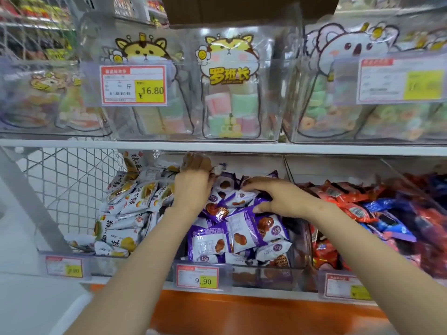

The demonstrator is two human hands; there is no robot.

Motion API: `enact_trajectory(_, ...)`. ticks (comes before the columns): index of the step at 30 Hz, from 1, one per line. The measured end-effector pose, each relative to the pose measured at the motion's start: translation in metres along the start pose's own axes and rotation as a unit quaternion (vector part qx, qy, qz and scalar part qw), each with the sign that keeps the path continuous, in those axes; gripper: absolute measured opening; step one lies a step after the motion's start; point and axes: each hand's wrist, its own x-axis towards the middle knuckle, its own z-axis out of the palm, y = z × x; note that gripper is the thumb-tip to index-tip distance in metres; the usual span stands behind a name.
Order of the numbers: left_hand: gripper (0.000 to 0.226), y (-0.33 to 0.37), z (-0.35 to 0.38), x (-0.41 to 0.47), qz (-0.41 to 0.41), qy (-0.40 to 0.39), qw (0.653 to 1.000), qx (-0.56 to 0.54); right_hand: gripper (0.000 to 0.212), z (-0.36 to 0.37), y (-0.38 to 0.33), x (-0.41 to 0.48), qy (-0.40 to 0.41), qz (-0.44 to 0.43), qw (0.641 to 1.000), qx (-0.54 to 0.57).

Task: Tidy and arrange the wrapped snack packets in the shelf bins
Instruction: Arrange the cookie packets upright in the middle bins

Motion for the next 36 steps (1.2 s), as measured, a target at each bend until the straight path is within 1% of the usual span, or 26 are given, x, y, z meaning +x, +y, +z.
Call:
enact_trajectory(1,0.026,0.002,0.004,0.0,0.015,-0.014,1.0,0.01,0.057,0.001,0.0,-0.005,0.013,0.002,1.0,-0.007)
enact_trajectory(3,0.026,0.006,0.013,0.0,0.027,-0.079,0.996,0.028,0.052,0.002,-0.002,-0.017,0.053,-0.005,0.998,-0.031)
enact_trajectory(5,0.035,0.002,0.02,0.0,0.027,-0.178,0.984,0.016,0.05,0.003,-0.006,-0.03,0.076,-0.033,0.995,-0.059)
enact_trajectory(6,0.037,-0.001,0.019,0.001,0.023,-0.218,0.976,-0.006,0.05,0.004,-0.009,-0.035,0.073,-0.059,0.993,-0.069)
enact_trajectory(7,0.038,-0.004,0.015,0.004,0.03,-0.24,0.97,-0.023,0.051,0.006,-0.012,-0.039,0.059,-0.088,0.991,-0.079)
enact_trajectory(8,0.039,-0.008,0.011,0.007,0.046,-0.249,0.967,-0.033,0.052,0.009,-0.016,-0.041,0.035,-0.112,0.989,-0.089)
enact_trajectory(10,0.042,-0.014,0.0,0.015,0.107,-0.265,0.957,-0.047,0.053,0.02,-0.022,-0.043,-0.019,-0.137,0.983,-0.122)
enact_trajectory(11,0.044,-0.016,-0.006,0.019,0.135,-0.291,0.946,-0.045,0.055,0.027,-0.024,-0.043,-0.041,-0.138,0.979,-0.144)
enact_trajectory(13,0.054,-0.016,-0.013,0.024,0.15,-0.386,0.91,-0.024,0.059,0.035,-0.027,-0.039,-0.065,-0.119,0.972,-0.192)
enact_trajectory(15,0.073,-0.016,-0.01,0.026,0.153,-0.462,0.873,0.042,0.054,0.036,-0.03,-0.031,-0.061,-0.097,0.968,-0.225)
enact_trajectory(16,0.082,-0.018,-0.005,0.027,0.156,-0.477,0.861,0.086,0.048,0.034,-0.032,-0.027,-0.049,-0.089,0.967,-0.232)
enact_trajectory(17,0.089,-0.02,0.001,0.027,0.16,-0.481,0.853,0.123,0.042,0.032,-0.033,-0.023,-0.035,-0.082,0.969,-0.232)
enact_trajectory(19,0.094,-0.023,0.013,0.03,0.18,-0.455,0.857,0.165,0.034,0.028,-0.033,-0.016,-0.014,-0.063,0.975,-0.214)
enact_trajectory(21,0.088,-0.024,0.018,0.033,0.204,-0.403,0.873,0.183,0.03,0.024,-0.032,-0.01,-0.007,-0.048,0.979,-0.198)
enact_trajectory(23,0.079,-0.024,0.02,0.037,0.214,-0.355,0.893,0.175,0.028,0.021,-0.03,-0.007,-0.003,-0.038,0.982,-0.184)
enact_trajectory(25,0.075,-0.024,0.02,0.043,0.194,-0.333,0.91,0.15,0.028,0.018,-0.028,-0.005,0.007,-0.027,0.986,-0.167)
enact_trajectory(27,0.07,-0.026,0.017,0.049,0.157,-0.307,0.931,0.116,0.03,0.015,-0.026,-0.006,0.023,-0.011,0.988,-0.15)
enact_trajectory(29,0.059,-0.03,0.013,0.053,0.12,-0.267,0.954,0.069,0.033,0.013,-0.023,-0.007,0.042,-0.002,0.989,-0.144)
enact_trajectory(30,0.059,-0.032,0.011,0.053,0.098,-0.255,0.961,0.044,0.034,0.012,-0.022,-0.006,0.047,0.0,0.989,-0.14)
enact_trajectory(33,0.083,-0.037,0.004,0.047,0.048,-0.272,0.961,-0.008,0.036,0.012,-0.018,-0.001,0.049,0.003,0.991,-0.121)
enact_trajectory(34,0.085,-0.039,0.003,0.045,0.043,-0.281,0.959,-0.008,0.037,0.012,-0.017,0.001,0.052,0.002,0.991,-0.12)
enact_trajectory(36,0.077,-0.042,0.0,0.039,0.058,-0.283,0.957,0.005,0.037,0.012,-0.014,0.004,0.065,-0.001,0.99,-0.124)
